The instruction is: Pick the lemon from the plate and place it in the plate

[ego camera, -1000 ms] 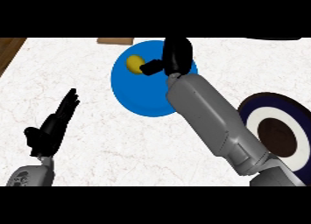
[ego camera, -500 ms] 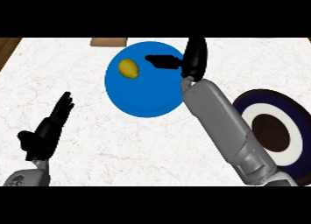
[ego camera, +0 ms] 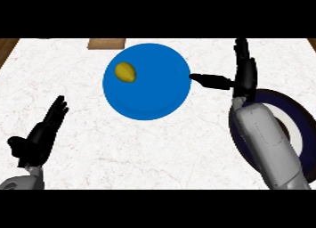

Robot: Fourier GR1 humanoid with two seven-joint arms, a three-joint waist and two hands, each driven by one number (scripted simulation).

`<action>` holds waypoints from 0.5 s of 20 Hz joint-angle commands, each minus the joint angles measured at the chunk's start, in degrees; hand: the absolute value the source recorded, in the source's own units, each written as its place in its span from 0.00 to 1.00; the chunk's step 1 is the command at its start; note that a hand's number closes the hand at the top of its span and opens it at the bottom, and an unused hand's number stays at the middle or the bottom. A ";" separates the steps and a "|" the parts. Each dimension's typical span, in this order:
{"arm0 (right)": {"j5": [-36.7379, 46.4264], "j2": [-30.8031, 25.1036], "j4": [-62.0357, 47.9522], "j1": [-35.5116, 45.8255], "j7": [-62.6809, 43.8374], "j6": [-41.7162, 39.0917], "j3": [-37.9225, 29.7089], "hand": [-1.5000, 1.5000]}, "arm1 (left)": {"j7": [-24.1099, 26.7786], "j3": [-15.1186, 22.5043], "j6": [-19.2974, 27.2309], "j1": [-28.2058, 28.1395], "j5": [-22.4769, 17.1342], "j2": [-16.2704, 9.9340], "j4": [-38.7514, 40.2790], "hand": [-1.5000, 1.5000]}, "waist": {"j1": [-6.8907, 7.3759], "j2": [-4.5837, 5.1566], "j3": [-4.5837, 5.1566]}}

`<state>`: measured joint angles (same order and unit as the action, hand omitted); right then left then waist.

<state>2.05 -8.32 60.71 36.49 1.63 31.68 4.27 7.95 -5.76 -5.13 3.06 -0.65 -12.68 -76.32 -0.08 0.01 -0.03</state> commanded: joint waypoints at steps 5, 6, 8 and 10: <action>-3.17 -6.12 5.99 -11.68 7.76 -12.61 -2.45 0.00 | 1.52 -0.45 0.73 2.84 1.25 1.19 3.69 0.50 | -0.11 0.01 0.04; -3.27 -6.12 0.04 -9.08 10.63 -13.79 -4.16 0.00 | 0.99 -0.04 0.60 0.37 0.99 1.63 0.70 0.50 | 0.32 0.05 0.02; -3.61 -7.11 -2.92 -8.55 13.80 -15.73 -5.75 0.00 | -1.74 0.34 1.24 3.88 1.61 1.65 0.37 0.50 | 0.30 0.08 0.02; -2.89 -6.85 -1.14 -11.19 13.68 -16.36 -5.90 0.00 | -3.30 -1.21 -1.65 -0.37 -0.45 -0.30 -3.73 0.50 | 0.33 -0.01 0.02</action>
<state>-0.81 -14.16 61.17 26.97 12.32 18.41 0.12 7.55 -5.89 -5.23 3.50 0.17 -11.84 -76.81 0.11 0.02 -0.01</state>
